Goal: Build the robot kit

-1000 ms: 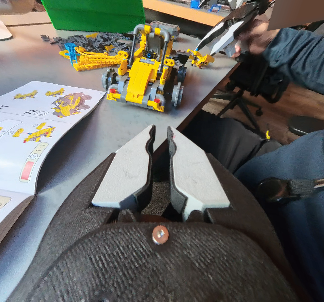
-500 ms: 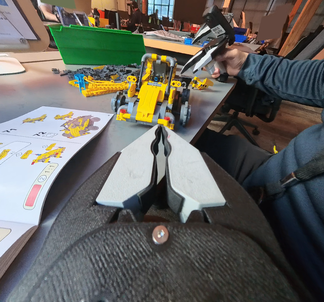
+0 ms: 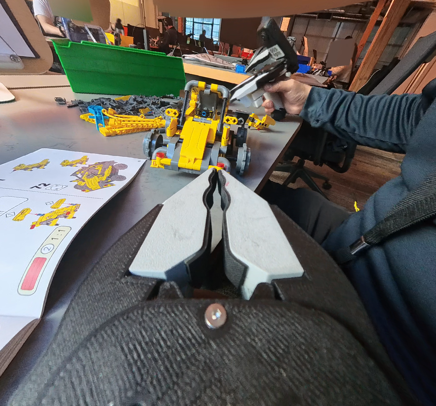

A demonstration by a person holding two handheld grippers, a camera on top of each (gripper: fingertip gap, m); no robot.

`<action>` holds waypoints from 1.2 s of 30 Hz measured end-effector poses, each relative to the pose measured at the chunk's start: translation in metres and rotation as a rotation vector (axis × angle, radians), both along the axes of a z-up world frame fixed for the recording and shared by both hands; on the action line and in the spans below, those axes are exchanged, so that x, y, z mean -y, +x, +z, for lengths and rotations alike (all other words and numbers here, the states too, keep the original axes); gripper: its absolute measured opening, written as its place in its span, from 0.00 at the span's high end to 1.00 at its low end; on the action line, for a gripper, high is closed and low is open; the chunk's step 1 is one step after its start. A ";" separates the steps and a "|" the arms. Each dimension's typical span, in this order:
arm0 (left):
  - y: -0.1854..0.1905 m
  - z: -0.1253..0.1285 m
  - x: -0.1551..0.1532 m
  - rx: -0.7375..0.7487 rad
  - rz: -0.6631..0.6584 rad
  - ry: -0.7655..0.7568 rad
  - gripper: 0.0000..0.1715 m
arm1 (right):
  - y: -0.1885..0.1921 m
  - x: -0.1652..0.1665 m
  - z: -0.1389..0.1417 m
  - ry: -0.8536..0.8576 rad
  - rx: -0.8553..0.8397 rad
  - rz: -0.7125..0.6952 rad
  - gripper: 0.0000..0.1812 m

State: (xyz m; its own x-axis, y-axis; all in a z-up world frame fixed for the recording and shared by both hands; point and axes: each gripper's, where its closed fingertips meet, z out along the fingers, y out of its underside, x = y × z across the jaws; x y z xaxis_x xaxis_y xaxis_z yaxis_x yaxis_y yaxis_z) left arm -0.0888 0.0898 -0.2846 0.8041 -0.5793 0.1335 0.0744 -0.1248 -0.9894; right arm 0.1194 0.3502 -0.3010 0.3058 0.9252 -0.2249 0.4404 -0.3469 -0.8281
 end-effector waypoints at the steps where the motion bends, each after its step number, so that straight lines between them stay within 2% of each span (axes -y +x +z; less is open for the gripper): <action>1: 0.000 0.000 0.000 0.005 0.001 0.000 1.00 | -0.004 -0.005 0.003 0.037 0.018 -0.031 0.83; 4: 0.000 0.000 0.000 0.002 0.005 0.000 1.00 | -0.013 -0.014 0.017 0.144 0.085 -0.102 0.89; 7: 0.000 0.000 -0.001 0.003 0.008 0.004 1.00 | -0.023 -0.012 0.035 0.224 0.125 -0.131 0.91; 8: 0.000 0.000 -0.001 0.004 0.007 0.005 1.00 | -0.025 -0.011 0.039 0.241 0.140 -0.139 0.95; 9: 0.000 0.000 -0.001 0.004 0.006 0.006 1.00 | -0.026 -0.008 0.042 0.245 0.153 -0.137 0.98; 11: 0.000 0.000 -0.001 0.004 0.009 0.006 1.00 | -0.034 0.010 0.046 0.225 0.150 -0.064 0.97; 16: -0.001 0.001 -0.001 0.010 0.013 0.006 1.00 | -0.039 0.041 0.019 0.240 0.291 0.089 0.95; 20: -0.001 0.000 -0.002 0.008 0.017 0.000 1.00 | -0.045 0.064 0.003 0.198 0.328 0.182 0.98; 26: -0.001 0.000 -0.002 0.003 0.022 0.002 1.00 | -0.036 0.049 0.001 0.215 0.353 0.121 0.95; 30: -0.001 0.000 -0.002 0.005 0.025 0.000 1.00 | -0.039 0.046 0.002 0.243 0.369 0.193 0.95; 36: -0.001 0.000 -0.002 -0.003 0.026 0.001 1.00 | -0.058 0.056 -0.003 0.241 0.401 0.405 0.94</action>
